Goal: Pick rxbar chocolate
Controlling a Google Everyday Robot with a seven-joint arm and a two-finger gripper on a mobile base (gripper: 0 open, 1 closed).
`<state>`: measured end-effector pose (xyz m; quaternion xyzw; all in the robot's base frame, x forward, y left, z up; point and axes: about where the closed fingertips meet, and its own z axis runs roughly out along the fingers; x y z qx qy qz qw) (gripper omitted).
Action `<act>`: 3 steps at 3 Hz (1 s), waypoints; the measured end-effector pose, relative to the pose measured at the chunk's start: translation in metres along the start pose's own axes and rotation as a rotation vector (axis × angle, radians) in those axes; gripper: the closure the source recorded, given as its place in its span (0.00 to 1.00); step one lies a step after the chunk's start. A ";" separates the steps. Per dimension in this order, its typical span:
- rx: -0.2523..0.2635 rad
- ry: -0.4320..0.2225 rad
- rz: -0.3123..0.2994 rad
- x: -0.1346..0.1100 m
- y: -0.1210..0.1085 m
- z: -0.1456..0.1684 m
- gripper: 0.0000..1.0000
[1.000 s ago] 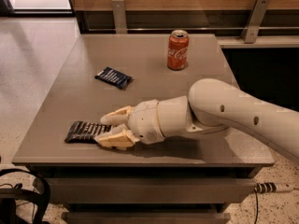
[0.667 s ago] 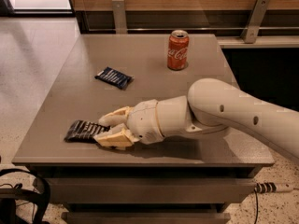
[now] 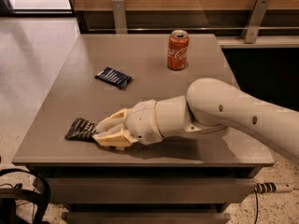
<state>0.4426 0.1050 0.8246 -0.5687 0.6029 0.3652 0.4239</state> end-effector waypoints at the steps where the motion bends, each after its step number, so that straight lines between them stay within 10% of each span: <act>1: 0.019 -0.017 -0.051 -0.019 -0.010 -0.014 1.00; 3: 0.049 -0.030 -0.160 -0.060 -0.028 -0.037 1.00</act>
Offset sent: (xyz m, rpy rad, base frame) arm 0.0297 -0.0201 0.0696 0.0141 -0.1641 -0.0022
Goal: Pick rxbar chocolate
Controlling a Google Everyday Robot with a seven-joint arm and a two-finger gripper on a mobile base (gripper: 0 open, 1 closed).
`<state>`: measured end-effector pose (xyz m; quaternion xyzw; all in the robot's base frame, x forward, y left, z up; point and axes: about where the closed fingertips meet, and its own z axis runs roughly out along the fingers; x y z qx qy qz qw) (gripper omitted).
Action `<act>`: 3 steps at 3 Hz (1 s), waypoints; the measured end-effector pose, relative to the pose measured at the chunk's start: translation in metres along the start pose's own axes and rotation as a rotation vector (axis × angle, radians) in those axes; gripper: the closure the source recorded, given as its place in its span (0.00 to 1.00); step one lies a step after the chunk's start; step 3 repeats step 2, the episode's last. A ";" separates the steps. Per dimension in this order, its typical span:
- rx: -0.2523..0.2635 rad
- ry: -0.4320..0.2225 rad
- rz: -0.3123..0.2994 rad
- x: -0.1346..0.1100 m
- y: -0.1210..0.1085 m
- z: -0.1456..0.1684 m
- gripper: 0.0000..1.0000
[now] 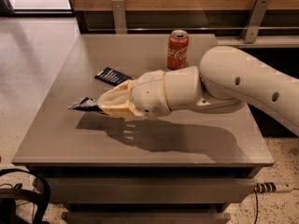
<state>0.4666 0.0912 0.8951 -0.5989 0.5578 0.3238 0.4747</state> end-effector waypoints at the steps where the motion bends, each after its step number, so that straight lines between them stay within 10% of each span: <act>1: 0.042 -0.030 -0.096 -0.032 -0.014 -0.027 1.00; 3: 0.075 -0.048 -0.160 -0.053 -0.022 -0.046 1.00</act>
Offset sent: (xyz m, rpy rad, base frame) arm 0.0113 -0.0411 0.0878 0.0524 -0.2319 -0.0192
